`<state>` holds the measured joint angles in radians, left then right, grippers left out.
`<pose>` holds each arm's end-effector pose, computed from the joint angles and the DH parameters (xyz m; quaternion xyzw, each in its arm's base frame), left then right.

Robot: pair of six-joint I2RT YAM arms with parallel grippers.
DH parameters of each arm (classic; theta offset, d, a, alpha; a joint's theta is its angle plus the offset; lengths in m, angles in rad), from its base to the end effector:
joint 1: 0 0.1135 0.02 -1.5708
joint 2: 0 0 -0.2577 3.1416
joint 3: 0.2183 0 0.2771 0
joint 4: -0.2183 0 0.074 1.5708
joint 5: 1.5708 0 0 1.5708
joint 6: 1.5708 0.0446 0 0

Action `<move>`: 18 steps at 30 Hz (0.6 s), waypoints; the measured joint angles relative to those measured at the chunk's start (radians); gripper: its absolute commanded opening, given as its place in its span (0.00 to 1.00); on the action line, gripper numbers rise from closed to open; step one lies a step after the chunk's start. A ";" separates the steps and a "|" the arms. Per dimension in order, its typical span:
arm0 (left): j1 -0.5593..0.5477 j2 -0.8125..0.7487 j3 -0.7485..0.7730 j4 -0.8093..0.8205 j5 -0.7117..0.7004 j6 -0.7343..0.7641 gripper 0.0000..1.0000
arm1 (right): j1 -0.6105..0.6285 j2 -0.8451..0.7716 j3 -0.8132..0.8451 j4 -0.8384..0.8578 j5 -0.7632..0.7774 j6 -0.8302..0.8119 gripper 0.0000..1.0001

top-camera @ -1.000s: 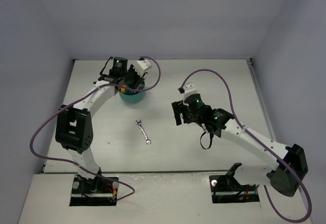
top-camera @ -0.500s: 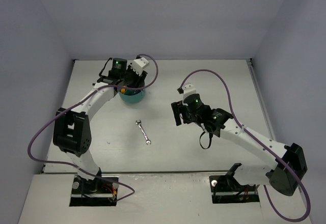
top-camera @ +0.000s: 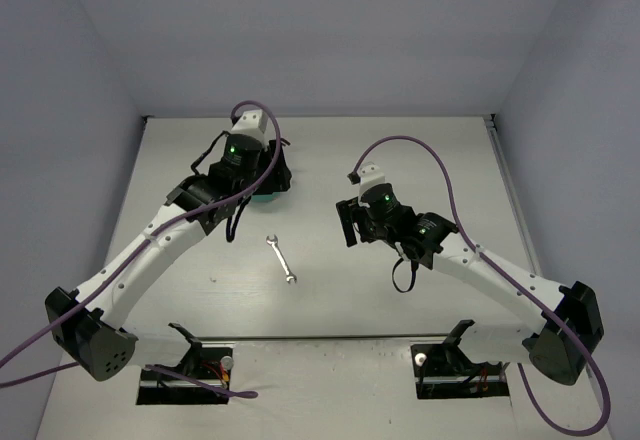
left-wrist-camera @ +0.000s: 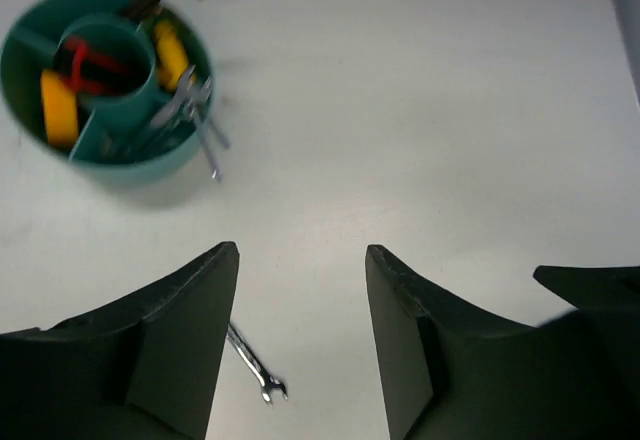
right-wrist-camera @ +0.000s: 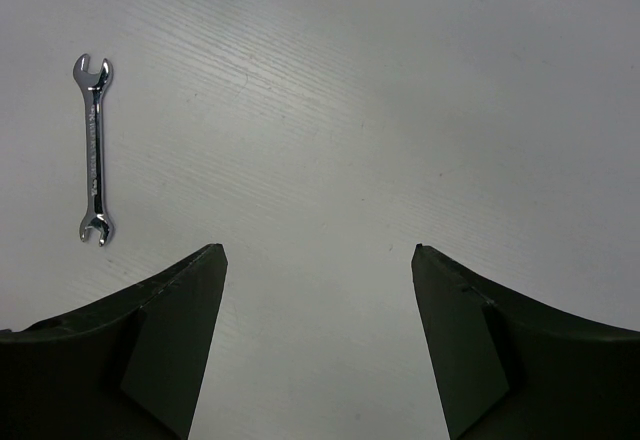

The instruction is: Sort the tools into containers

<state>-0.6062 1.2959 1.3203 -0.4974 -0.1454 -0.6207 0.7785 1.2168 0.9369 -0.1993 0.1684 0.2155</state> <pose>0.2701 -0.1794 0.3743 -0.0441 0.8505 -0.2489 0.4612 0.2273 0.2137 0.2838 -0.1947 0.8303 0.1834 0.4890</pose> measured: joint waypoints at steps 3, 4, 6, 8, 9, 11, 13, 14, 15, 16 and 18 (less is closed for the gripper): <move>-0.010 -0.002 -0.068 -0.071 -0.065 -0.147 0.53 | -0.001 -0.025 -0.013 0.000 0.000 -0.010 0.73; -0.010 0.004 -0.096 -0.083 -0.075 -0.189 0.53 | -0.001 -0.037 -0.018 0.000 0.000 -0.012 0.73; -0.010 0.024 -0.157 -0.107 -0.090 -0.270 0.53 | -0.003 -0.061 -0.028 -0.002 -0.001 -0.015 0.73; -0.011 0.069 -0.193 -0.131 -0.095 -0.337 0.53 | -0.006 -0.087 -0.036 -0.003 -0.001 -0.014 0.73; -0.011 0.101 -0.202 -0.141 -0.096 -0.367 0.53 | -0.007 -0.103 -0.042 -0.004 -0.001 -0.014 0.73; -0.015 0.165 -0.205 -0.148 -0.095 -0.412 0.53 | -0.007 -0.133 -0.055 -0.007 -0.004 -0.013 0.73; -0.017 0.216 -0.206 -0.148 -0.092 -0.449 0.52 | -0.007 -0.168 -0.073 -0.010 -0.008 -0.010 0.73; -0.017 0.234 -0.207 -0.148 -0.092 -0.465 0.50 | -0.007 -0.183 -0.081 -0.014 -0.008 -0.008 0.73; -0.018 0.247 -0.210 -0.147 -0.093 -0.478 0.48 | -0.007 -0.197 -0.089 -0.015 -0.008 -0.005 0.73; -0.020 0.258 -0.214 -0.145 -0.093 -0.488 0.45 | -0.007 -0.209 -0.095 -0.018 -0.009 -0.002 0.73; -0.021 0.280 -0.223 -0.145 -0.095 -0.506 0.44 | -0.007 -0.229 -0.106 -0.025 -0.009 0.006 0.73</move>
<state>-0.6276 1.5755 1.0977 -0.6427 -0.2405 -1.1269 0.7719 0.9874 0.8311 -0.2239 0.1591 0.2216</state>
